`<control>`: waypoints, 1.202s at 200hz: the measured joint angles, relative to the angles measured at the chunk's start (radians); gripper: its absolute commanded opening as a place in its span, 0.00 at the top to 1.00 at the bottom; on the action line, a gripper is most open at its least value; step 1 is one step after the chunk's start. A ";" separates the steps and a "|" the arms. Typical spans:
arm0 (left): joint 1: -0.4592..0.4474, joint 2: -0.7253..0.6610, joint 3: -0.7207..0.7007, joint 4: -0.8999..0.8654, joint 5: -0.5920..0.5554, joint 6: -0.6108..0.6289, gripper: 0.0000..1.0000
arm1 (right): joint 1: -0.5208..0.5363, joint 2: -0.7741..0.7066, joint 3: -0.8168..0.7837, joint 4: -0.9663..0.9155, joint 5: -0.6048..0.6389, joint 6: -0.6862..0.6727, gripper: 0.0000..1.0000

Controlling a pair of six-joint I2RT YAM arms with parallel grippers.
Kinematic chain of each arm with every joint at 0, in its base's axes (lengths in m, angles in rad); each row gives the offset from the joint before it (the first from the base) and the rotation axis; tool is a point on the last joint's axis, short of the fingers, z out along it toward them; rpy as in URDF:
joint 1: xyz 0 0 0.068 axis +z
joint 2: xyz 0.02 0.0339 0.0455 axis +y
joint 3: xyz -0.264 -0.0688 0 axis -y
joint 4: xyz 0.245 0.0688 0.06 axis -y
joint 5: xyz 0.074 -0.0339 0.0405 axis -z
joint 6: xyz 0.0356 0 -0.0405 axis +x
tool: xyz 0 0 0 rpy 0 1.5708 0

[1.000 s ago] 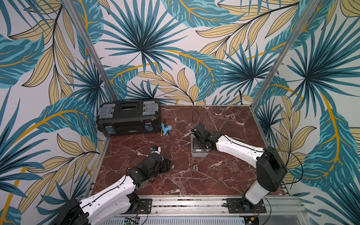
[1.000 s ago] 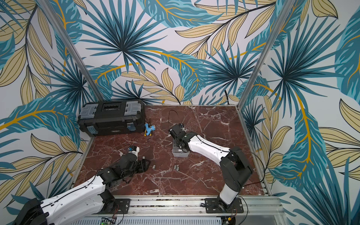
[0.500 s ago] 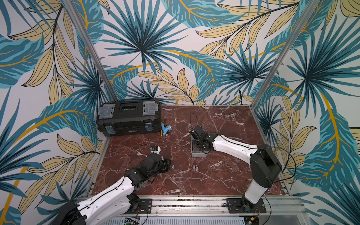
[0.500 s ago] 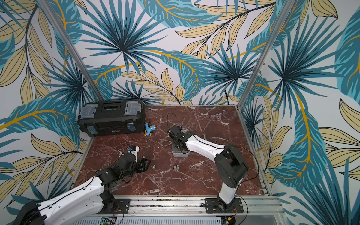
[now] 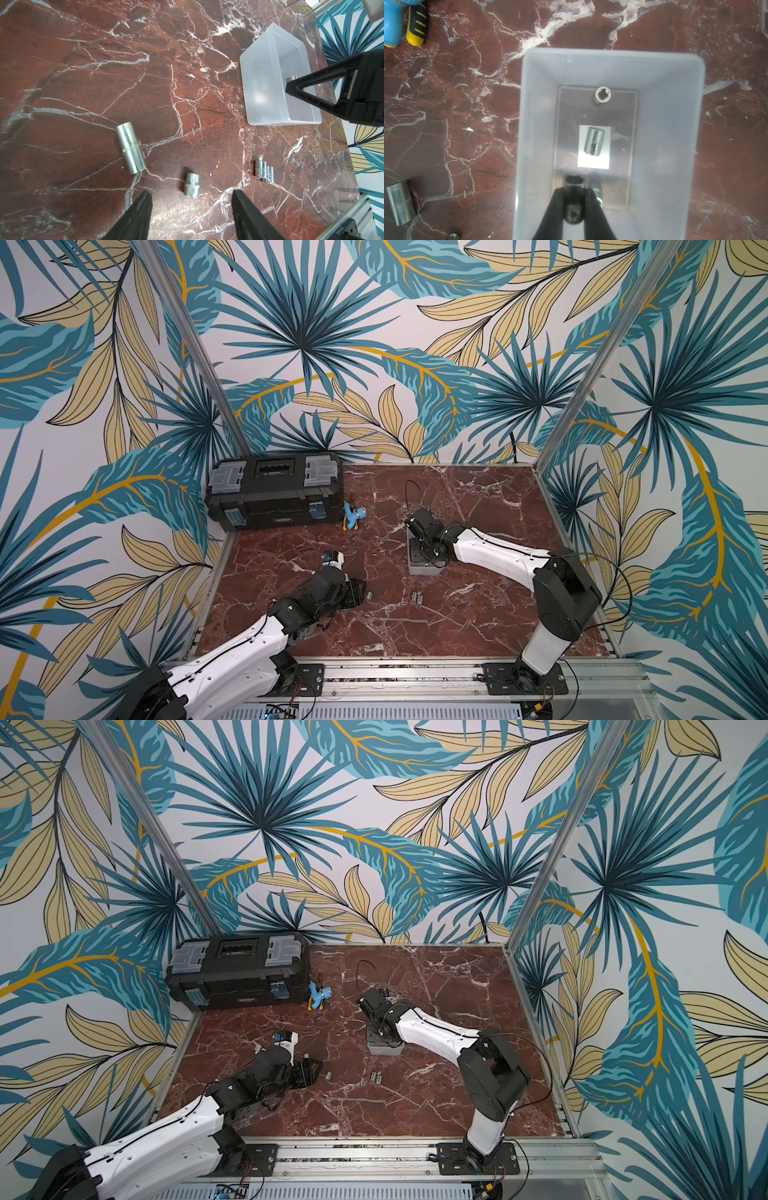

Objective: Put the socket on the desktop into the storage box
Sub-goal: Place the socket head in the storage box, then pick up the socket head at the center of the board.

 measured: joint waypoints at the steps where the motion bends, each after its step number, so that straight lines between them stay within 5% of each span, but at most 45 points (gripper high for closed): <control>1: 0.000 0.000 0.000 0.000 0.000 0.000 0.35 | 0.000 0.000 0.000 0.000 0.000 0.000 1.00; 43: 0.000 0.000 0.000 0.000 0.013 0.000 0.35 | 0.000 -0.005 0.000 0.000 -0.006 0.001 0.54; 62: 0.000 0.000 0.000 0.000 0.019 0.001 0.35 | 0.001 -0.029 0.000 -0.001 -0.008 0.000 0.46; 139: -0.084 0.039 0.002 -0.012 0.000 0.015 0.35 | 0.052 -0.180 -0.008 0.001 -0.004 0.007 0.59; 240: -0.193 0.308 0.143 -0.089 -0.073 0.039 0.45 | 0.164 -0.277 -0.053 0.007 0.039 0.010 0.78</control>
